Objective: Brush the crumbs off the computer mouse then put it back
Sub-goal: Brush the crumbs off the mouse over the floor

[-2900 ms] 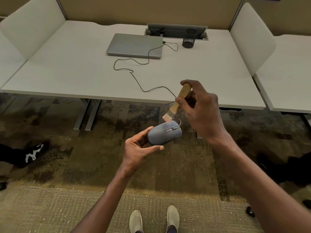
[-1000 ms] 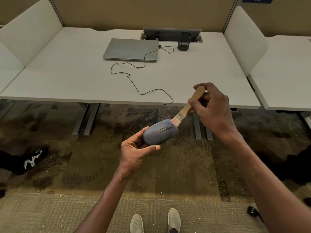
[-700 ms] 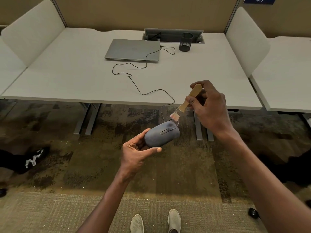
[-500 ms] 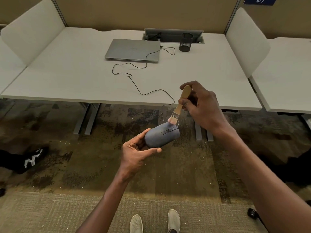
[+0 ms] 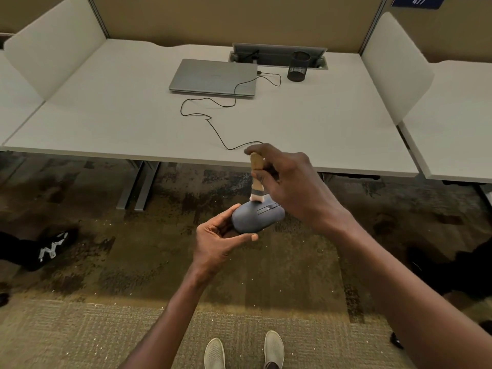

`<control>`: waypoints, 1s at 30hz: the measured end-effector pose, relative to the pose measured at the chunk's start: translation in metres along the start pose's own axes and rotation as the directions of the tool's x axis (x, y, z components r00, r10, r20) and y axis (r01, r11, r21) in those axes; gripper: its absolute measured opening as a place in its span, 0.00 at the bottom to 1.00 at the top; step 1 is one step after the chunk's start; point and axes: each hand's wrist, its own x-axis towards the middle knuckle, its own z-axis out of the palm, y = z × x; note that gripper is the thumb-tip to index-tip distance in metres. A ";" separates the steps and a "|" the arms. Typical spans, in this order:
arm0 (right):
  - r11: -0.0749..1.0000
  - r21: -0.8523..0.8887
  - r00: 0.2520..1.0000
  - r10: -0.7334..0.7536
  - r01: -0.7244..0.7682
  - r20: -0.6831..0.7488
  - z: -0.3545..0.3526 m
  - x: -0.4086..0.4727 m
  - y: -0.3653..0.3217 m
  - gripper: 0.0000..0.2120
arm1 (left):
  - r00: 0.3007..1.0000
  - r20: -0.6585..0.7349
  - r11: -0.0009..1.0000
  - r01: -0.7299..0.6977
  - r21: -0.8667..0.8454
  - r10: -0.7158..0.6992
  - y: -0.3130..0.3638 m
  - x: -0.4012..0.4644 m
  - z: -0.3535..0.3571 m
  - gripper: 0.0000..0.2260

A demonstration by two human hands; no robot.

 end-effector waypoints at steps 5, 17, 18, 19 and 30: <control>0.994 0.002 0.988 -0.105 0.106 0.116 0.014 0.002 -0.018 0.18 | 1.000 -0.005 1.000 0.015 0.018 -0.015 -0.003 0.002 -0.002 0.33; 0.978 0.042 0.936 -0.208 0.205 0.283 0.012 -0.016 -0.024 0.11 | 0.998 -0.054 0.998 0.032 0.055 -0.030 0.000 0.004 -0.007 0.36; 0.979 0.021 0.941 -0.198 0.201 0.274 0.009 -0.017 -0.022 0.11 | 0.998 -0.060 0.998 0.032 0.054 -0.029 -0.001 0.005 -0.007 0.38; 0.982 -0.003 0.951 -0.180 0.187 0.251 0.005 -0.018 -0.020 0.11 | 0.997 -0.069 0.998 0.033 0.056 -0.029 -0.003 0.007 -0.008 0.39; 0.977 0.149 0.974 0.176 -0.154 -0.145 0.018 -0.027 -0.011 0.10 | 0.996 -0.085 0.999 0.029 0.043 -0.026 -0.006 0.010 -0.004 0.38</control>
